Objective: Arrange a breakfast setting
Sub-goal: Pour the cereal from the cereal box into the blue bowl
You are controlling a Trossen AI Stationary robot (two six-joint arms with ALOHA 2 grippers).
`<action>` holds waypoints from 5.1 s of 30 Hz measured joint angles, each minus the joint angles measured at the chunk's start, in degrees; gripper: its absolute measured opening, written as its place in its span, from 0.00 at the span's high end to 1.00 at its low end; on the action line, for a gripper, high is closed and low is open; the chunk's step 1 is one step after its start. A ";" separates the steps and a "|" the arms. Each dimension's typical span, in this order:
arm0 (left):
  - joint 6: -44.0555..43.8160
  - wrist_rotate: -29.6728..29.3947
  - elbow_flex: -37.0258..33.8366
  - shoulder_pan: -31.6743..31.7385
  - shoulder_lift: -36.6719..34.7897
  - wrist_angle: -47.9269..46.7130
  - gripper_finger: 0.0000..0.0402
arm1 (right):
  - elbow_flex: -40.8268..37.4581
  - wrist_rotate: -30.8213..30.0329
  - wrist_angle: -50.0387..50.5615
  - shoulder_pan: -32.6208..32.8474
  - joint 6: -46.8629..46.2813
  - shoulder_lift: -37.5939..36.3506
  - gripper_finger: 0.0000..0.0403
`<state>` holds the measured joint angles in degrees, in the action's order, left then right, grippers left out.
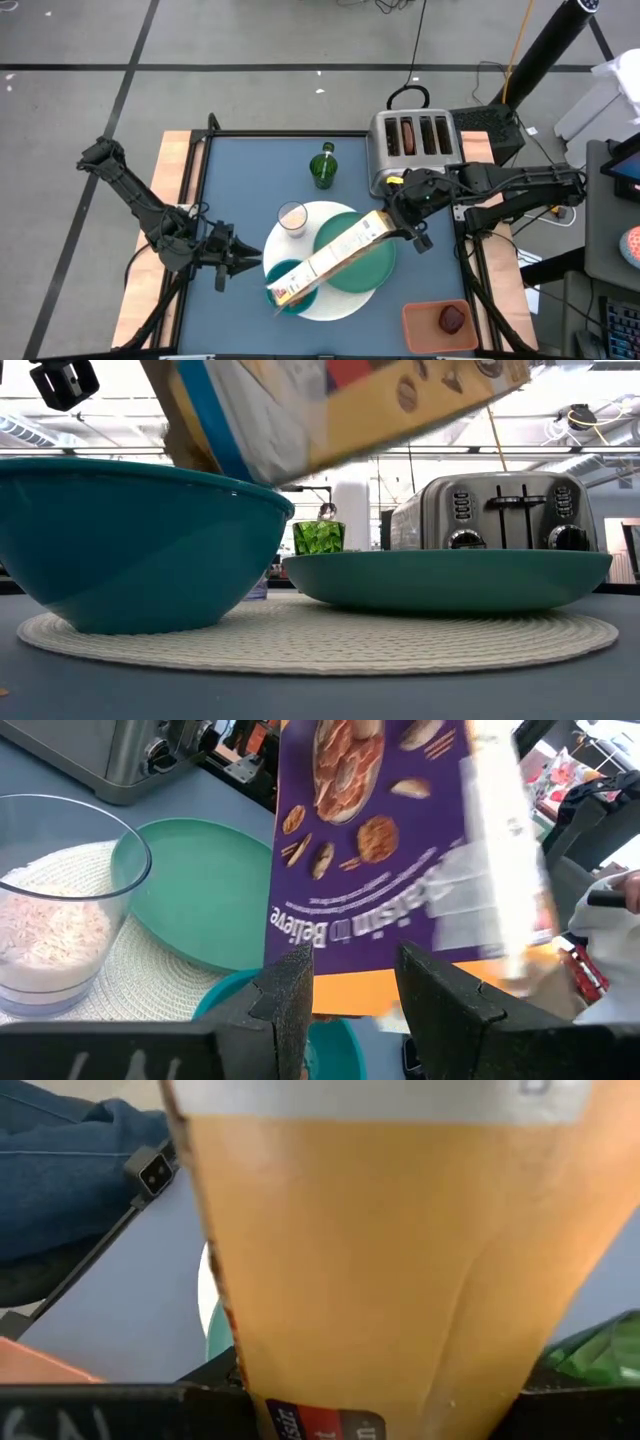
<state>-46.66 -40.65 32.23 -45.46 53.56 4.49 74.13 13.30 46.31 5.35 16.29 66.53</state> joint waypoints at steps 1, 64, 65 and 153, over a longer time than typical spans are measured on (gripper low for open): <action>0.01 0.00 0.00 -0.01 0.00 0.00 0.63 | 0.00 -0.02 -0.09 0.02 -0.19 0.06 0.56; -0.06 0.01 0.00 -0.01 0.00 0.01 0.63 | 0.02 -0.04 -2.50 -0.01 -0.15 -0.08 0.56; -0.06 0.01 0.00 0.00 0.00 0.02 0.63 | 0.02 -0.02 -2.99 -0.01 -0.16 -0.23 0.56; 4.11 -0.01 0.00 2.30 -0.01 0.11 0.63 | -4.39 -6.16 -28.95 -0.20 -3.35 -14.26 0.56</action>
<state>-42.55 -40.66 32.23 -43.17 53.55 4.60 69.73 7.14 17.36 5.15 12.93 52.27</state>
